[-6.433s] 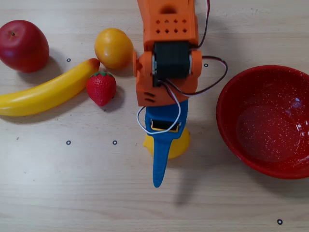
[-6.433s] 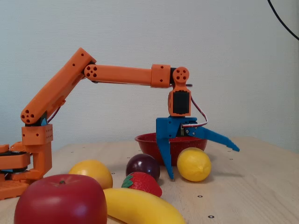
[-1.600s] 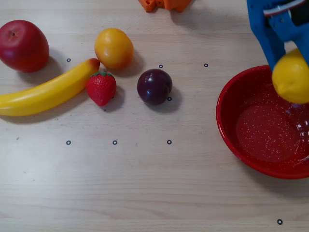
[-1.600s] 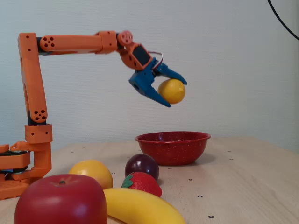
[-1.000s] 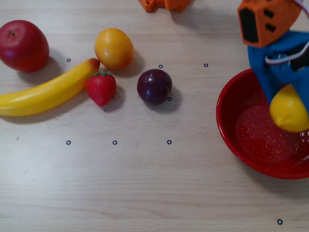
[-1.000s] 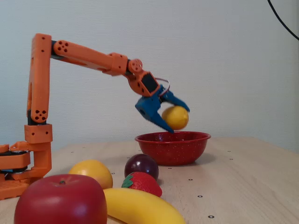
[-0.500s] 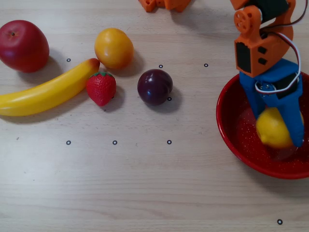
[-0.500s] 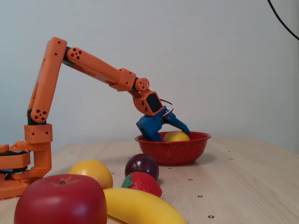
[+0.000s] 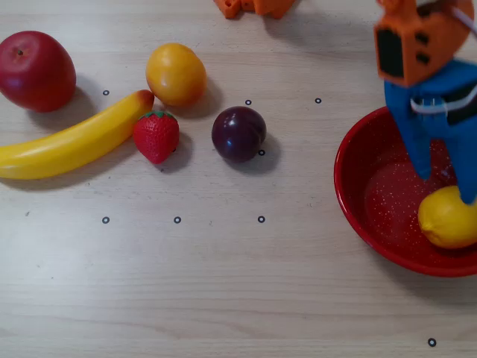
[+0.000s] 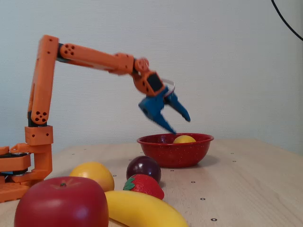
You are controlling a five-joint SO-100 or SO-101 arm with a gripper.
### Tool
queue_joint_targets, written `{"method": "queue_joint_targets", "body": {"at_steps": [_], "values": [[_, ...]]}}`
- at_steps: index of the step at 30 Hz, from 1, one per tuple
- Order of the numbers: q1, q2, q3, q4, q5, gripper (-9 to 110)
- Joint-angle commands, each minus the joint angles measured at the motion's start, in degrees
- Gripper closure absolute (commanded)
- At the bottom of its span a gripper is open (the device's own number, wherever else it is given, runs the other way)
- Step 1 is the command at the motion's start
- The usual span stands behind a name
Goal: Put the lemon in the red bowl.
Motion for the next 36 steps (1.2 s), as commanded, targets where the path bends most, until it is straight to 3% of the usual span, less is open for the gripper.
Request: {"method": "queue_joint_targets", "body": {"at_steps": [1, 12, 18, 36], "values": [[-3.8, 10.7, -6.6, 1.3, -1.5, 87], [-11.8, 25.3, -0.5, 12.0, -4.7, 100], [-17.4, 32.3, 5.6, 14.3, -6.4, 101], [-29.0, 69.4, 54.3, -1.0, -4.9, 101]]}}
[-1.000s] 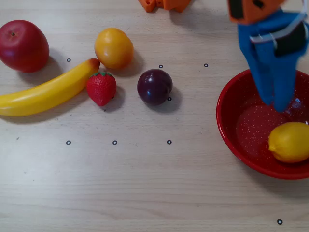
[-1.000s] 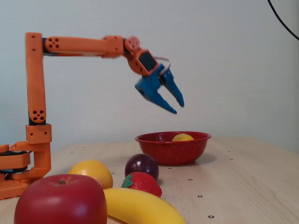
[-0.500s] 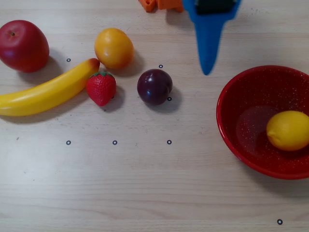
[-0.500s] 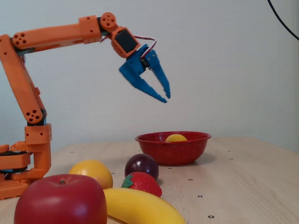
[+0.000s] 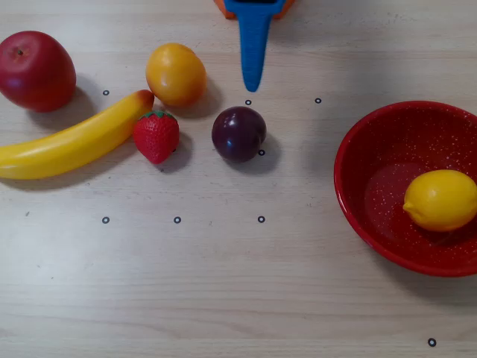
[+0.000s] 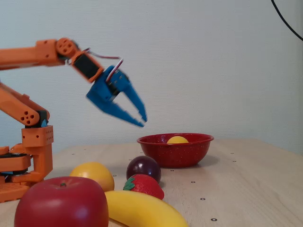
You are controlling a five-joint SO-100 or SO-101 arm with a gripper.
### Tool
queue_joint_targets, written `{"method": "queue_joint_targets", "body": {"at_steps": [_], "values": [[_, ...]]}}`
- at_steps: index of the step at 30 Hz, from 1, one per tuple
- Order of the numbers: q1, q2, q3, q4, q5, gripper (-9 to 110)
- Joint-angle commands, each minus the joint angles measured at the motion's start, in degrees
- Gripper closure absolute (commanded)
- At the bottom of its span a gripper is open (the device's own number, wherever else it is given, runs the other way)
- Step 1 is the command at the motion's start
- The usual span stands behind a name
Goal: Put the lemon in the red bowl.
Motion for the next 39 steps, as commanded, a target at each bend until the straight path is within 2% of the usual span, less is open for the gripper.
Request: {"method": "queue_joint_targets", "body": {"at_steps": [1, 11, 19, 30, 39], "values": [[-0.6, 6.9, 2.4, -3.1, 0.2, 101], [0.9, 27.6, 27.3, -7.7, 0.2, 101], [1.6, 36.9, 41.4, -13.8, 0.7, 101], [1.8, 42.1, 41.8, 1.8, -0.5, 101], [2.0, 42.4, 41.8, 2.4, 0.2, 101]]}}
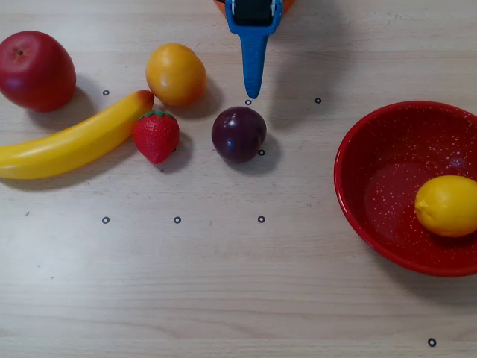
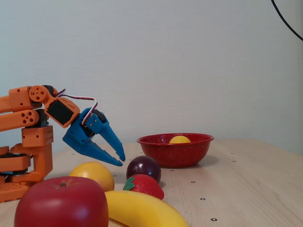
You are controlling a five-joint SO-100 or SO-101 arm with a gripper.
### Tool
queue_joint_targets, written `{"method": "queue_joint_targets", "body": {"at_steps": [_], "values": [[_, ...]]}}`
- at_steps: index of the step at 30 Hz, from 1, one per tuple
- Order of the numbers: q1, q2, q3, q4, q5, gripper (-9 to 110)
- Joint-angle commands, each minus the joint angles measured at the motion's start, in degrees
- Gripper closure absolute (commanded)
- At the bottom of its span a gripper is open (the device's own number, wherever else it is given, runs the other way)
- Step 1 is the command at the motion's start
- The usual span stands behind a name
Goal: Put the lemon in the red bowl.
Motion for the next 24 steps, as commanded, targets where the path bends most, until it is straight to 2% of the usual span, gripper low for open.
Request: {"method": "queue_joint_targets", "body": {"at_steps": [1, 24], "values": [[1.5, 0.8, 0.6, -0.4, 0.4, 101], [2.5, 0.8, 0.6, -0.4, 1.8, 101]]}}
